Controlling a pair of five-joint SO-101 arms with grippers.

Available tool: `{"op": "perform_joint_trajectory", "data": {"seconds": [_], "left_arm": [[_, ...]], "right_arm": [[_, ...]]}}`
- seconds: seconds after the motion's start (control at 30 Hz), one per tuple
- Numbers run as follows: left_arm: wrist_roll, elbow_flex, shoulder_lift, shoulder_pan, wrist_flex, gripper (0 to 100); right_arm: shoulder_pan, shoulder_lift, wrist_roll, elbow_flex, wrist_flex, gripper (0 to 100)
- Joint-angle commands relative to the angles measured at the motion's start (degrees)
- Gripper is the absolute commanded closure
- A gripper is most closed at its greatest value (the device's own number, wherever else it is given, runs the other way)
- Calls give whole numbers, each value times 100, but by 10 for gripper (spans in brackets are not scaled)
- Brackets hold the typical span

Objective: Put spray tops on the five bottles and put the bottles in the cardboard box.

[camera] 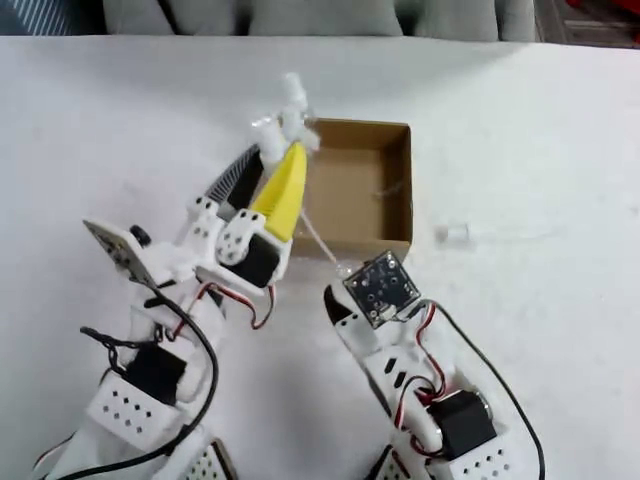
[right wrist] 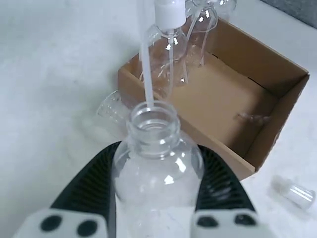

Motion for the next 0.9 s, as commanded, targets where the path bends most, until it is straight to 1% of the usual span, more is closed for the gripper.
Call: {"op": "perform_joint_trajectory", "data": {"seconds": [0.0,0.13,0.33,0.87], "left_arm": [[-53,-149,-259,-198,-53,978],[-35,-105,-690,-347,0,978],[-35,79,-971,-40,0,978],[-70,97,-479,251,0,978]], "right_arm": [[-13,4,79,-62,-48,982],[-22,4,202,-62,-31,982],[-22,4,202,-62,-13,982],[-22,-22,193,-62,-13,982]]}}
